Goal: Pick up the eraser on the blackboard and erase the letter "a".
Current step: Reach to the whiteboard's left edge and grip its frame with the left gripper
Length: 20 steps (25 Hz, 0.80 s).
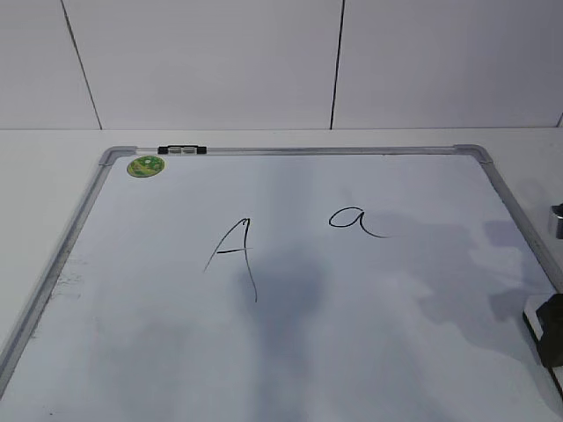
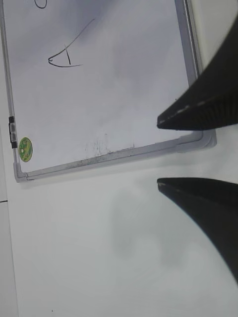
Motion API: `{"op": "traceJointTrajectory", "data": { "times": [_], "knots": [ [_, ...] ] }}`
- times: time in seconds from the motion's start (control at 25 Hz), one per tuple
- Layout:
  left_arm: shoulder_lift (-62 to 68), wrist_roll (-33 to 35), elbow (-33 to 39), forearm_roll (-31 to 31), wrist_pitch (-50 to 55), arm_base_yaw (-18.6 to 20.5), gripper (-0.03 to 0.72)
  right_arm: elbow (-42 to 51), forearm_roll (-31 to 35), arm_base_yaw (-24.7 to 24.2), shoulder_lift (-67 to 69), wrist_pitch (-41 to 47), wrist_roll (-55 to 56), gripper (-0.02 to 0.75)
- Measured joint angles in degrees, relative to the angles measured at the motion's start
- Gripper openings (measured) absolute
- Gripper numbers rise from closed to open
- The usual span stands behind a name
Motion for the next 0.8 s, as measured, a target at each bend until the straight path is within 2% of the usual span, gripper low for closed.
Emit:
{"op": "traceJointTrajectory", "data": {
  "times": [0.36, 0.6, 0.8],
  "knots": [
    [0.0, 0.0, 0.0, 0.0, 0.0, 0.0, 0.245, 0.0, -0.1, 0.0, 0.0, -0.97, 0.1, 0.547],
    [0.0, 0.0, 0.0, 0.0, 0.0, 0.0, 0.245, 0.0, -0.1, 0.0, -2.01, -4.69, 0.1, 0.546],
    [0.0, 0.0, 0.0, 0.0, 0.0, 0.0, 0.244, 0.0, 0.4, 0.0, -6.29, -2.63, 0.1, 0.546]
  ]
}}
